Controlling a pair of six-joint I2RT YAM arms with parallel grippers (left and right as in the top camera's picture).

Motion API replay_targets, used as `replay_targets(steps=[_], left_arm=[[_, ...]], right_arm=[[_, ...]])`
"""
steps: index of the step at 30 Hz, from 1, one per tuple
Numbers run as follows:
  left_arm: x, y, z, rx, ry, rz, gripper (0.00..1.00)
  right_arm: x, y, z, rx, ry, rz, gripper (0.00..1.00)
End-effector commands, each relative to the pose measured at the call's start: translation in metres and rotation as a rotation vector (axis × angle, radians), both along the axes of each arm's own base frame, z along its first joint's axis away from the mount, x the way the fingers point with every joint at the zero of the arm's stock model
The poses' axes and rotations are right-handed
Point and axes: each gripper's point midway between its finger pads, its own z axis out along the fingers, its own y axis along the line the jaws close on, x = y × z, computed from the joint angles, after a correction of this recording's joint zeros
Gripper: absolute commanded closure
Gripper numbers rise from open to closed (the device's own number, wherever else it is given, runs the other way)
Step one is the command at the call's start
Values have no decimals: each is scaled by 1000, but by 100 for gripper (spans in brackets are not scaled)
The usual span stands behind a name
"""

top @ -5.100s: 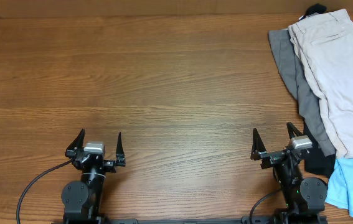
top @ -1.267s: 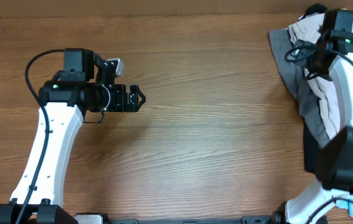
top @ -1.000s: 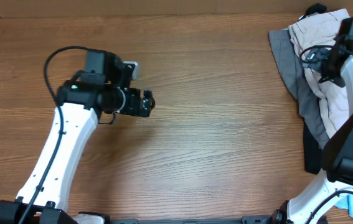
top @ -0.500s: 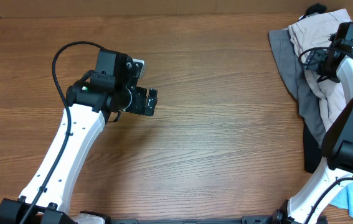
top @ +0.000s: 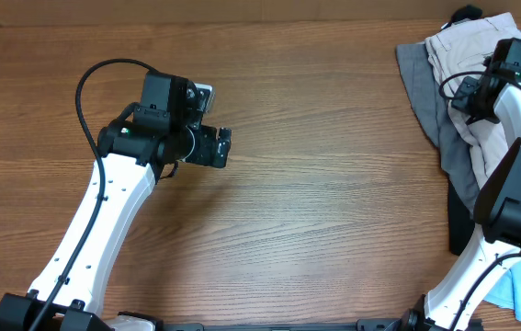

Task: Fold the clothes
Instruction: 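Reach the right gripper to the beige shorts on the pile and grasp, then drag the beige shorts left off the pile onto the open table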

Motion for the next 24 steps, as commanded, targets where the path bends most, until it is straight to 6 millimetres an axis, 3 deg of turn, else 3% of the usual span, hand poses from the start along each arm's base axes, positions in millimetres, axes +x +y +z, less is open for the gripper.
replay_targets(steps=[1,3,8,9,11,13,17,18,20,24], left_arm=[[9,3,6,22,-34,21,4],[13,7,7,42,-53,37,4],[26,13,15,45,-110,64,4],[29,15,17,42,-121,71,4],[33,20,22,37,-132,89,4],[36,28,29,35,-140,113,4],[38,41,39,29,-138,151,3],[37,48,43,29,-129,175,3],[34,56,48,18,-110,190,2],[27,44,48,-41,-79,131,1]], right_arm=[[13,-3,28,0,-47,-3,96],[18,1,49,19,-71,12,96],[26,33,129,128,-151,99,96],[24,49,153,149,-157,135,96],[19,70,174,168,-156,173,96],[10,112,202,185,-141,250,96],[-7,186,220,208,-95,388,96],[-15,227,219,221,-62,466,96],[-21,270,219,236,-50,536,96],[-26,315,221,258,-59,594,96]])
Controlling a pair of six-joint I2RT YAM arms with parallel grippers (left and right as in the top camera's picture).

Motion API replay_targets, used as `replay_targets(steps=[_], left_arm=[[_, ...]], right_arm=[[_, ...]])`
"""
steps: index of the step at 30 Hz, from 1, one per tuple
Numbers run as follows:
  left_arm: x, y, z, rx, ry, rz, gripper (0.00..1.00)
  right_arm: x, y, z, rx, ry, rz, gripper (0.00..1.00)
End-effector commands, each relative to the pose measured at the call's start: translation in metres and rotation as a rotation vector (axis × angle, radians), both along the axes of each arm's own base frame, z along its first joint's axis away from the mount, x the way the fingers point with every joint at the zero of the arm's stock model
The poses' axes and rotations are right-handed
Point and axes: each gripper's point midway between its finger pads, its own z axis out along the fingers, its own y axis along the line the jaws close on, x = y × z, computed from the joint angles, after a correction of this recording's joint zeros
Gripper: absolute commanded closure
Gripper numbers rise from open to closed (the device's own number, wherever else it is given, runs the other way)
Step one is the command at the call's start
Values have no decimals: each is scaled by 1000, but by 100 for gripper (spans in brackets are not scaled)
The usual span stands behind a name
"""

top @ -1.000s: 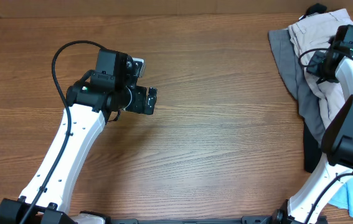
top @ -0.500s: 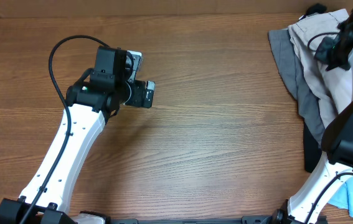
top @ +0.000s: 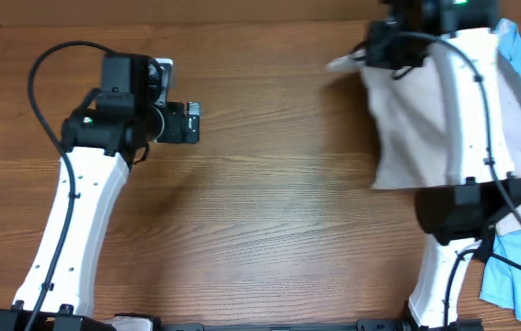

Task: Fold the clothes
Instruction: 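Drag the beige shorts left off the pile onto the open table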

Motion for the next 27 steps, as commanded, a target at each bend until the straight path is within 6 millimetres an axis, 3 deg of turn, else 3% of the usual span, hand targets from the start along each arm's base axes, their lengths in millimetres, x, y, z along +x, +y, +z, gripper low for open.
replay_targets(steps=[1,5,9,12,18,21,23,24,25,26,27], left_arm=[[-2,-17,10,-74,-5,-82,0],[-6,-21,9,-73,5,-129,0],[-9,-10,6,-75,26,-100,0],[-12,19,1,-78,61,-18,0],[-17,54,-1,-114,83,61,0],[-18,65,1,-152,82,82,0],[-18,76,1,-158,78,113,0],[-18,79,1,-158,75,119,0],[-17,79,2,-157,72,119,0],[-16,79,2,-157,68,118,0],[-16,79,3,-156,66,118,0]], right_arm=[[-10,41,29,75,-61,45,96],[-23,83,32,120,-53,126,96],[-28,123,39,163,-86,156,96],[-25,161,53,225,-158,185,96],[-16,210,71,317,-267,205,96],[-12,237,68,352,-307,231,96],[-11,258,49,368,-281,234,94],[-13,267,39,369,-261,247,70],[-19,275,27,355,-235,268,25],[-23,275,23,334,-225,289,0],[-25,273,25,328,-222,288,0]])
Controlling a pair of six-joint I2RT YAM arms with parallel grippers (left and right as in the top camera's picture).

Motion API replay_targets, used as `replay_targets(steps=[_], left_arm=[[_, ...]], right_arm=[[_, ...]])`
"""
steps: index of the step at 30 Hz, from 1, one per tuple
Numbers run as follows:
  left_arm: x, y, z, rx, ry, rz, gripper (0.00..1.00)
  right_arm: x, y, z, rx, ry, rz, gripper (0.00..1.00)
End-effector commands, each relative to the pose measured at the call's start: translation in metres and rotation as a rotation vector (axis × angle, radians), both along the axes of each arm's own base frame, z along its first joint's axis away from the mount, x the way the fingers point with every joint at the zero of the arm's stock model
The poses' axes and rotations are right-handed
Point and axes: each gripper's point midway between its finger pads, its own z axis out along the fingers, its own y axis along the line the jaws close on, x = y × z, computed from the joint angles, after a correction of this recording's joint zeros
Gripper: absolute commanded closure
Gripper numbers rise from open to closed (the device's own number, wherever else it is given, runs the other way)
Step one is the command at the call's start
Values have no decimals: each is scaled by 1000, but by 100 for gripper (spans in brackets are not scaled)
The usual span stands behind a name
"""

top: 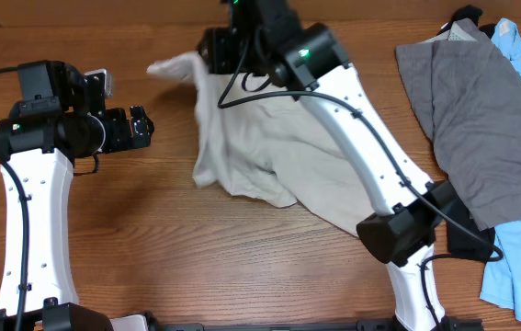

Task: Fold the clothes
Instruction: 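Drag the beige shorts left off the pile onto the open table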

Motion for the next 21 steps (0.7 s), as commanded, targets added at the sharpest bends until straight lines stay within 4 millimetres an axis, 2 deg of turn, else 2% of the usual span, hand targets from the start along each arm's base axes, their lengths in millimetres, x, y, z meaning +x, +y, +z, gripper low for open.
replay_targets(steps=[1,2,3,4,6,7,12,13,16,19,21], left_arm=[[6,-2,9,-7,-37,-27,0],[6,-2,9,-7,-38,-27,0],[6,-2,9,-8,-37,-27,0],[5,-5,9,-13,-34,-35,0],[4,-16,9,-25,-30,-76,0],[2,-27,9,-26,-31,-123,0],[-1,-56,9,-49,-26,-204,0],[-2,-62,12,-89,-30,-214,0],[-4,-71,18,-150,-38,-227,1],[-13,-70,24,-137,-40,-222,2],[-20,-60,30,-85,-41,-170,0]], right_arm=[[-8,-2,-9,-29,35,16,0],[-9,-8,-5,-32,40,7,0],[-9,-32,5,-41,56,-28,0],[-8,-66,12,-61,86,-83,0],[-10,-118,11,-101,163,-168,0],[-17,-146,3,-149,224,-191,0],[-48,-194,-24,-310,382,-214,0],[-52,-199,-27,-344,397,-223,0],[-60,-186,-26,-334,405,-203,0],[-71,-171,-17,-298,403,-163,0],[-83,-160,-5,-275,389,-147,0]])
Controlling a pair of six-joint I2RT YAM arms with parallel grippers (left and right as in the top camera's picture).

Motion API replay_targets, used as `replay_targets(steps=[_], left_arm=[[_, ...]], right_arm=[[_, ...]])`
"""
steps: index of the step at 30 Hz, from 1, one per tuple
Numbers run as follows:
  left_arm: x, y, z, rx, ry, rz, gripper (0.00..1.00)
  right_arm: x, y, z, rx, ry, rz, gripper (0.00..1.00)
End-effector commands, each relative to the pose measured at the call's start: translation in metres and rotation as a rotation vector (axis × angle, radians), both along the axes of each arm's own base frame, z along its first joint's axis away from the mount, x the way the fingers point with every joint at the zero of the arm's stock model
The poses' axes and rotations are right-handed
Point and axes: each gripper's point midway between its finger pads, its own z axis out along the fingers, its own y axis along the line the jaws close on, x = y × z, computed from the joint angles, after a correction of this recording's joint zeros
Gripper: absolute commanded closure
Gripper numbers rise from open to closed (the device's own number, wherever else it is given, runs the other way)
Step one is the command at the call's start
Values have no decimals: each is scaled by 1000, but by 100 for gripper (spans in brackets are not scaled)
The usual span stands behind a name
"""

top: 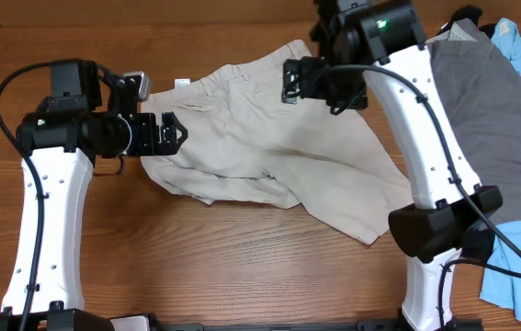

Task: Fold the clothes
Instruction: 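Drag the beige shorts left off the pile onto the open table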

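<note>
Crumpled beige shorts (pixel 269 156) lie spread across the middle of the table, waistband toward the far edge. My left gripper (pixel 171 132) stands open at the shorts' left edge, its fingers over the cloth. At the upper middle of the shorts my right gripper (pixel 289 81) points left, and its jaws look open with no cloth lifted in them.
A grey garment (pixel 494 119) lies spread at the right side, partly under the right arm. A light blue garment (pixel 517 271) sits at the front right corner, and more blue cloth (pixel 510 35) and a dark item (pixel 467 13) at the far right.
The beige shorts, then hanging bunched from my right gripper at the far middle, now lie spread on the table. My right gripper has moved right and let go. My left gripper moved right to the shorts' edge.
My right gripper was at the clothes pile at the far right, the left arm idle mid-table. Then it held the beige shorts up near the right side, later over the table's middle. Now the shorts lie on the table between both grippers.
</note>
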Motion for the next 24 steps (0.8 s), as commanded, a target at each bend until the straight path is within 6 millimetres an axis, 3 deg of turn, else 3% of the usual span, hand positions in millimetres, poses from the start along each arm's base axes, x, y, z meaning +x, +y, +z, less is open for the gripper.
replay_targets(steps=[1,3,6,11,16,18,22,24], left_arm=[[-10,14,30,68,-64,88,0],[-17,34,40,143,-83,199,0],[-31,54,71,190,-177,336,0],[-47,69,104,183,-285,445,0],[-49,72,102,180,-272,462,0],[-49,71,96,181,-244,458,0],[-49,72,79,187,-166,451,0],[-50,71,71,190,-129,447,0]], right_arm=[[-25,14,40,64,-66,16,0],[-38,22,43,64,-59,27,2],[-62,35,27,37,7,58,9],[-96,49,-33,-92,157,76,23],[-111,68,-91,-140,214,17,36],[-109,69,-119,-165,210,-66,39],[-114,64,-168,-168,257,-249,56],[-119,60,-183,-172,279,-327,58]])
